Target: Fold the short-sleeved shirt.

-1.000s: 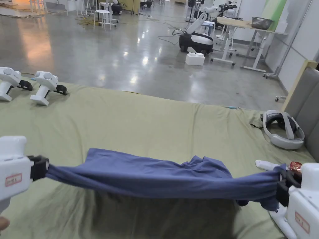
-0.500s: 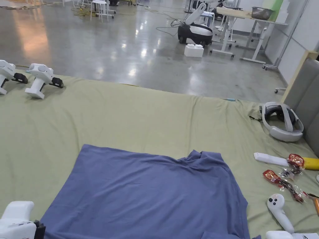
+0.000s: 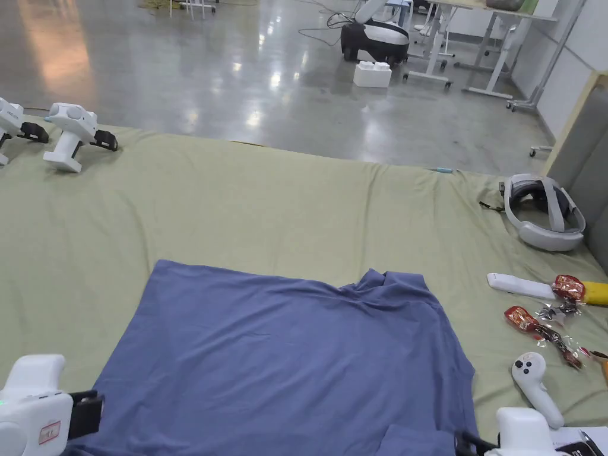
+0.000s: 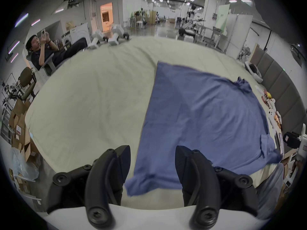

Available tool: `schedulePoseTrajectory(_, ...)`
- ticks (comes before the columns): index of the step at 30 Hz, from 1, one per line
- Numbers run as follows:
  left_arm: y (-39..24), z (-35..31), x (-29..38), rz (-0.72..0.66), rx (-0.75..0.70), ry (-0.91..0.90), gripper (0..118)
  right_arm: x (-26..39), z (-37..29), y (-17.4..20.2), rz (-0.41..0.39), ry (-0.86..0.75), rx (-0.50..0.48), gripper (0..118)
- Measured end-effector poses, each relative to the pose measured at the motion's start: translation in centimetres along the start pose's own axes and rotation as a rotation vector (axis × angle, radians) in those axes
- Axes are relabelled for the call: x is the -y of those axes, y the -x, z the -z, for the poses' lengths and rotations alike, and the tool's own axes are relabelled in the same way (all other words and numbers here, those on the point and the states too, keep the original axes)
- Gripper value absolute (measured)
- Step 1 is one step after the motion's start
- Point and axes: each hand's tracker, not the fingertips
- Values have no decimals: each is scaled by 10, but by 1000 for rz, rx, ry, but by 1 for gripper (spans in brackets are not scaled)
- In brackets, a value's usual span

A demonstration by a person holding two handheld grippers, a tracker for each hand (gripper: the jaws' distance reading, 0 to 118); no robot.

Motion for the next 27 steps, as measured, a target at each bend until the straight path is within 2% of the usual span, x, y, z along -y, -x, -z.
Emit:
schedulePoseTrajectory(6, -30, -30, -31, -11, 64, -257, 65, -39, -11, 18, 42, -250, -35, 58)
schedulePoseTrajectory(11, -60, -49, -48, -14, 94, -445, 63, -66, -24, 52, 47, -471, -5, 55)
schedulePoseTrajectory(12, -65, -50, -51, -9, 85, -475, 59, -70, -27, 59, 48, -509, 2, 49)
schedulePoseTrajectory(13, -71, -54, -53, -2, 77, -509, 51, -73, -30, 65, 46, -551, -1, 39)
schedulePoseTrajectory(14, -77, -57, -54, 6, 67, -534, 32, -75, -32, 71, 44, -585, -3, 28)
schedulePoseTrajectory(16, -86, -59, -57, 27, 56, -569, 21, -81, -33, 83, 43, -617, 16, 23)
schedulePoseTrajectory(18, -94, -62, -57, 31, 45, -596, 18, -84, -32, 90, 55, -639, 5, 19)
schedulePoseTrajectory(19, -96, -63, -57, 36, 69, -617, 14, -86, -30, 93, 60, -652, -13, 12)
schedulePoseTrajectory(20, -97, -63, -59, 44, 70, -625, 5, -85, -29, 97, 65, -670, -1, 9)
schedulePoseTrajectory(21, -103, -64, -59, 60, 34, -645, 2, -85, -28, 100, 64, -680, 17, 6)
schedulePoseTrajectory(27, -112, -61, -63, 149, 5, -690, 1, -90, -18, 106, 91, -683, 7, 4)
